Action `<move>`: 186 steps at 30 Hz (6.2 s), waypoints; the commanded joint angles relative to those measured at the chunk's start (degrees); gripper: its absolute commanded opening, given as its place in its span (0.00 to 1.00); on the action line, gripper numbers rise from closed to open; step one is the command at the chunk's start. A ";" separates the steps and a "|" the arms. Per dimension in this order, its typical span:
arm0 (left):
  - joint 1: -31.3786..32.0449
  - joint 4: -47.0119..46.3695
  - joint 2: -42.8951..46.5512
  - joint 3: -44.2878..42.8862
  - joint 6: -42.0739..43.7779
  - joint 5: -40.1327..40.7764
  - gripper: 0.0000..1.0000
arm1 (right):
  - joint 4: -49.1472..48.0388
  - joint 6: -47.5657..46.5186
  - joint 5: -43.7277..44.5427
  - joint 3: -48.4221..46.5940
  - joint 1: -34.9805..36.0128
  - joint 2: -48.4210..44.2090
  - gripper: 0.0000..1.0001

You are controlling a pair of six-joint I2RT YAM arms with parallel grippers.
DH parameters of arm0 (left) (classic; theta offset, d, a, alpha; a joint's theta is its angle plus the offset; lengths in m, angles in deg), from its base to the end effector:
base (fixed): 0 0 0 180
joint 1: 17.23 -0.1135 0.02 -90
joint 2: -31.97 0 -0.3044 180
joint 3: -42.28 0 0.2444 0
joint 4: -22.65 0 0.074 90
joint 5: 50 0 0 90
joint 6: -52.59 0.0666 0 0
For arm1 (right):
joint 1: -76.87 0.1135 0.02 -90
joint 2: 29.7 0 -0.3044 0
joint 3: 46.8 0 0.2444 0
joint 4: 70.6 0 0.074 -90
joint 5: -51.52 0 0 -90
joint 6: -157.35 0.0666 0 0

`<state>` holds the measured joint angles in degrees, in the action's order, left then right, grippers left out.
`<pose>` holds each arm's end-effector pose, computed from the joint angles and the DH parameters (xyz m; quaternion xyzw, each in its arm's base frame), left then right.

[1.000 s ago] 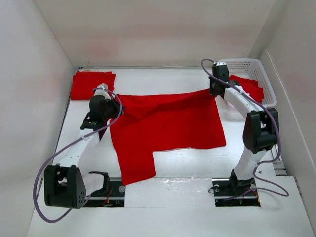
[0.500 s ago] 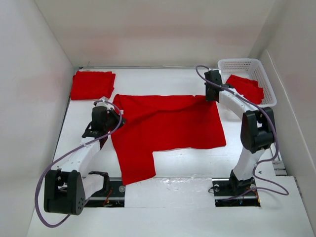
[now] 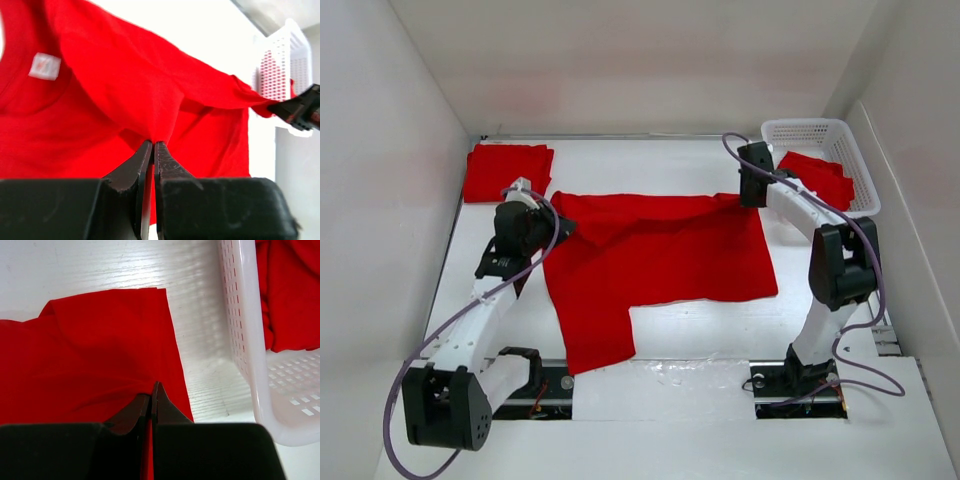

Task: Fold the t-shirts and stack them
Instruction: Fold the flattened tshirt in 1/3 of the way

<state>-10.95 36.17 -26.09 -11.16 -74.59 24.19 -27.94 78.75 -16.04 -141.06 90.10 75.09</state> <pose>0.2304 -0.0436 0.3091 -0.1359 0.7946 -0.3186 0.4987 0.4139 0.0712 0.2546 0.0466 0.9316 -0.1143 0.3419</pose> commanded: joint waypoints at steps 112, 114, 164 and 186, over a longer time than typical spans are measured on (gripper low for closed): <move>5.05 11.68 -62.36 -62.85 10.82 7.29 1.00 | 8.21 3.62 -19.97 -22.88 -1.54 14.75 1.00; 5.05 10.10 -59.89 -59.41 10.30 7.29 1.00 | 6.28 3.63 -21.73 -19.64 -2.15 14.74 1.00; 21.65 29.07 -9.80 -5.18 -15.32 21.79 1.00 | -1.55 23.13 -8.82 23.35 4.34 -29.17 1.00; 31.33 34.09 10.37 13.31 -29.79 19.69 0.95 | 6.36 29.91 -1.34 33.56 5.49 -47.84 1.00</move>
<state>20.20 70.05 -10.73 4.97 -107.80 44.53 -22.02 107.60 -19.25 -107.45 95.02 28.10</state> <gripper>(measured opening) 0.955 0.999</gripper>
